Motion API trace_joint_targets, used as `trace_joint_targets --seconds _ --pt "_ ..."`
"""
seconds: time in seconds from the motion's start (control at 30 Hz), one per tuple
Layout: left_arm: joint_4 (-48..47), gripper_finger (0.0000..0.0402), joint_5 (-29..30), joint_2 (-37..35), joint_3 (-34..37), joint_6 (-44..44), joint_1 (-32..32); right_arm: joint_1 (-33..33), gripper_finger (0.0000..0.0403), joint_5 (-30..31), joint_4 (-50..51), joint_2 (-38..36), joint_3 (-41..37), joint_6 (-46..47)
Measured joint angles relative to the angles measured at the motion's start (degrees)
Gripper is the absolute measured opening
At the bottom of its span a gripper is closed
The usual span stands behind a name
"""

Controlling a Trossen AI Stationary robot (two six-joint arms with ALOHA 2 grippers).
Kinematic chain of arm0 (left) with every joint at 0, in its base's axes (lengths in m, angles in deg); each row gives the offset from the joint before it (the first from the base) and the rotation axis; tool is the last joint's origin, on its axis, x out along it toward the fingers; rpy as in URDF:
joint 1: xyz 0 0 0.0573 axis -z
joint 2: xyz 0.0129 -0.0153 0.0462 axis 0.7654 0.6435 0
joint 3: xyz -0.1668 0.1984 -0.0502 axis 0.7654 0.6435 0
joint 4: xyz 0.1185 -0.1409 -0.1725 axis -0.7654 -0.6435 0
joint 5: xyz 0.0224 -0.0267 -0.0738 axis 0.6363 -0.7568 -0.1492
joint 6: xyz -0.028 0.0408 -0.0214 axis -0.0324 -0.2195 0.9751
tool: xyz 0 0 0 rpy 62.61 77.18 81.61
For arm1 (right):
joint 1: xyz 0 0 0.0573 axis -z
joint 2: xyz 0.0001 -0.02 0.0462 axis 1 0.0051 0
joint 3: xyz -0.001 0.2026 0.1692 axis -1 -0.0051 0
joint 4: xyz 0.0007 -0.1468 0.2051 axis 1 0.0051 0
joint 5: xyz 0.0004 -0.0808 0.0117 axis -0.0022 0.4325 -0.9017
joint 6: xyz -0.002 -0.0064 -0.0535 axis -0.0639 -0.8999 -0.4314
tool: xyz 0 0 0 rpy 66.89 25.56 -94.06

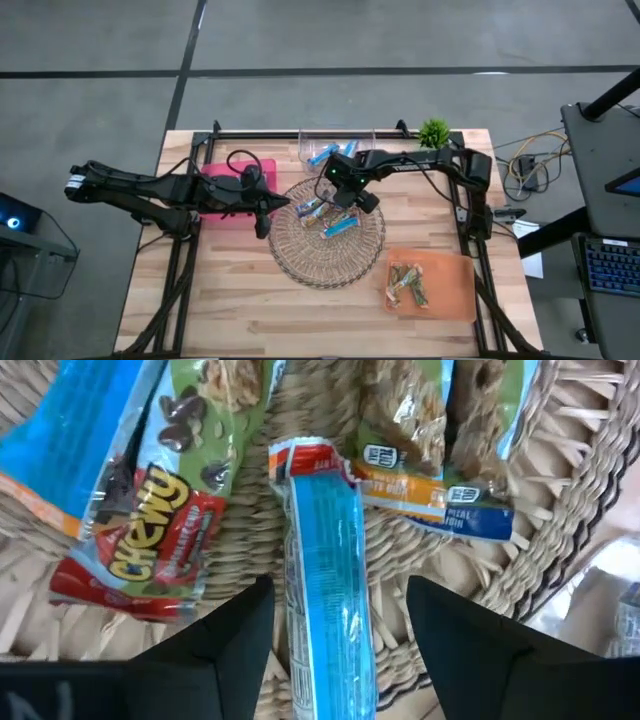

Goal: Pick and place Granola Bars by type
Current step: Put the red granola bar into the red bin

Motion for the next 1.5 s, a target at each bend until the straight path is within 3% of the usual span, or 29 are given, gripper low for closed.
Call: trace_joint_targets --seconds 0.5,1.03,1.5 --pt "0.11 0.0 0.0 0.0 0.02 -0.04 0.0 0.0 0.0214 0.03 -0.51 2.39 -0.04 -0.02" --pt "0.09 0.0 0.0 0.0 0.07 -0.04 0.0 0.02 0.0085 0.59 -0.51 2.39 -0.04 1.52" --pt "-0.05 0.0 0.0 0.0 -0.34 0.17 0.0 -0.27 0.0061 1.45 -0.02 -0.68 -0.07 8.11"
